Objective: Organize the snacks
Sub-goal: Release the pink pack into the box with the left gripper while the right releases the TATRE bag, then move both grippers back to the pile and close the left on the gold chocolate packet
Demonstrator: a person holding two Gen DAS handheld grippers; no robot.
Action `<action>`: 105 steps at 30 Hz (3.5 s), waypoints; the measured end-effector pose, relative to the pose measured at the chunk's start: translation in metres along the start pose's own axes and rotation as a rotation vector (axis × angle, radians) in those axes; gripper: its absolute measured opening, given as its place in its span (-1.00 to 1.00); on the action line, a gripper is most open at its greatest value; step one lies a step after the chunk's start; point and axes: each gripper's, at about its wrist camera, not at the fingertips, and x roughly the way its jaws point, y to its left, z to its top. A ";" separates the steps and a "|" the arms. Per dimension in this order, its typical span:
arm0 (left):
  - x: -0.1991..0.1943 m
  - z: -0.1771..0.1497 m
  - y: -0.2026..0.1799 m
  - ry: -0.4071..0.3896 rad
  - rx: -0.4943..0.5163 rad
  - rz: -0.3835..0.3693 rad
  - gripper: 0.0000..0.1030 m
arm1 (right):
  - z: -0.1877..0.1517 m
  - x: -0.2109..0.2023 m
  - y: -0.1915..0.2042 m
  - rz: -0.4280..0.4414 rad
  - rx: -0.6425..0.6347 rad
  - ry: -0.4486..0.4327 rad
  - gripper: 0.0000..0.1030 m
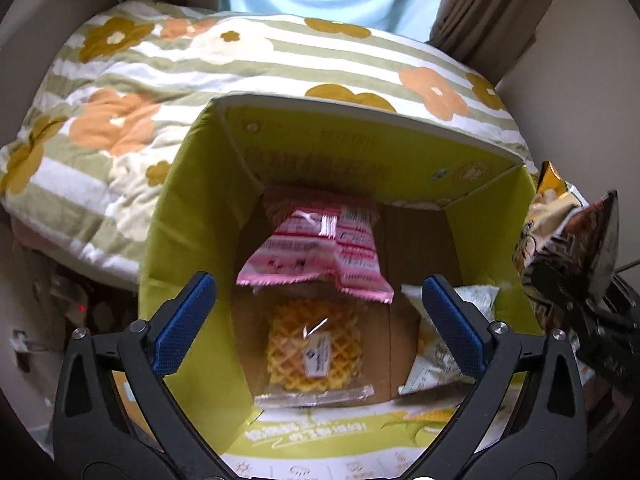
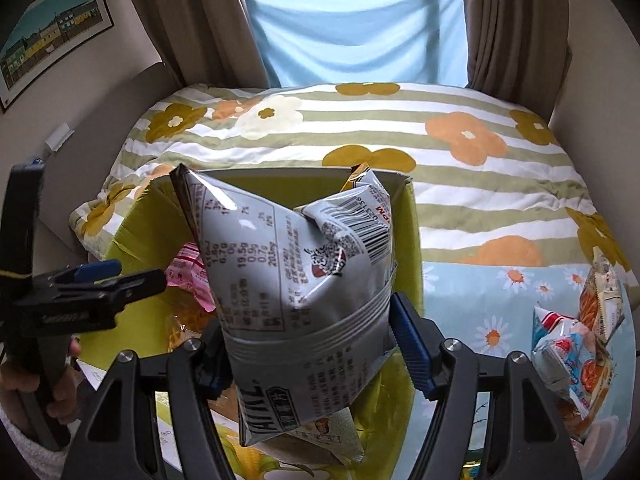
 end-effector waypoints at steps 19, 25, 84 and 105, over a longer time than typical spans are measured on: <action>-0.012 -0.019 0.005 0.001 -0.039 0.023 0.98 | 0.000 0.022 0.009 -0.019 -0.069 0.021 0.80; -0.021 -0.025 0.002 -0.014 -0.052 0.021 0.98 | -0.005 0.015 0.004 -0.003 -0.053 0.051 0.80; 0.019 -0.160 -0.373 0.061 0.549 -0.022 0.98 | -0.181 -0.178 -0.301 -0.156 0.295 -0.029 0.80; 0.114 -0.167 -0.398 0.299 0.894 -0.129 0.33 | -0.225 -0.119 -0.329 -0.280 0.488 0.113 0.80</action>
